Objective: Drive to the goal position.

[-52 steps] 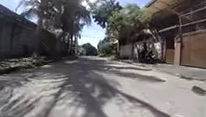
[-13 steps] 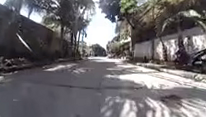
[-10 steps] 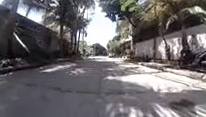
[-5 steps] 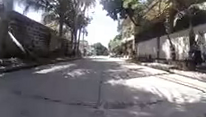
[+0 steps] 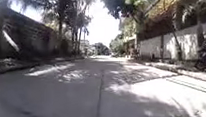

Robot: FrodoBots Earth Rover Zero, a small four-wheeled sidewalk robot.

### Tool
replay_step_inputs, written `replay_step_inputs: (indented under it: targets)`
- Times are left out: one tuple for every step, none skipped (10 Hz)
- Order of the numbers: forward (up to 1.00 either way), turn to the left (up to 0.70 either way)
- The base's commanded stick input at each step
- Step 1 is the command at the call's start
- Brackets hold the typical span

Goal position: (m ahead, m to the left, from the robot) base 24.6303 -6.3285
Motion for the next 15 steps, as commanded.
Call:
replay_step_inputs:
  targets:
    - [0.85, 0.0]
    - [0.85, 0.0]
    - [0.85, 0.0]
    - [0.85, 0.0]
    - [0.85, 0.0]
    - [0.85, 0.0]
    - [0.85, 0.0]
    - [0.85, 0.0]
    - [0.85, 0.0]
    - [0.85, 0.0]
    - [0.85, -0.08]
    - [0.85, -0.34]
    - [0.85, -0.34]
    - [0.85, -0.34]
    - [0.85, -0.34]
